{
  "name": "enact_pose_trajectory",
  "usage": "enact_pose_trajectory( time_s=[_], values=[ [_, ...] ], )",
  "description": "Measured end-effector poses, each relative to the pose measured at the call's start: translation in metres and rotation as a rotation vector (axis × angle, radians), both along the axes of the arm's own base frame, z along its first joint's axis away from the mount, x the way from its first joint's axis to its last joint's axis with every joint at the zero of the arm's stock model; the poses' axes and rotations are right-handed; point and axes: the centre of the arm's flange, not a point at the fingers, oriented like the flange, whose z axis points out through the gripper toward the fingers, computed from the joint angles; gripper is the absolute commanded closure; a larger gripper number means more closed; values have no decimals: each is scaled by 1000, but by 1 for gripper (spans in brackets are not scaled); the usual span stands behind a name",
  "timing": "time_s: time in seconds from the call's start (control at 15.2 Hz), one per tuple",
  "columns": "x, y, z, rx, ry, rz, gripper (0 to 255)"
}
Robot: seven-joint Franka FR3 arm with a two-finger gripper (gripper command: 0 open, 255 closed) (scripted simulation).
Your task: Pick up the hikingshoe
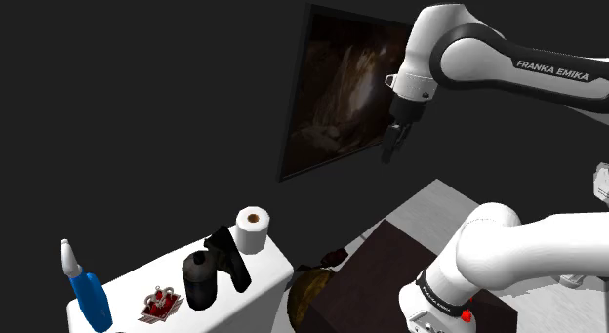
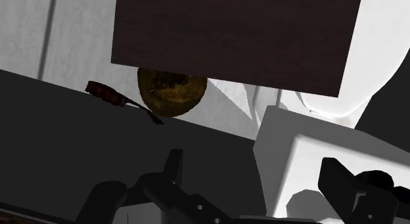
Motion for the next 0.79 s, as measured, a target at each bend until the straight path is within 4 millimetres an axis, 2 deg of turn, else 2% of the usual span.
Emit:
enact_pose_trajectory(
  time_s=[0.13, 0.33, 0.59, 0.79],
  values=[
    [2, 5, -3, -2, 1, -2, 0],
    [9, 31, -23, -15, 3, -12, 0],
    [29, 79, -49, -35, 6, -29, 0],
    [44, 107, -73, -50, 8, -42, 0]
  ],
)
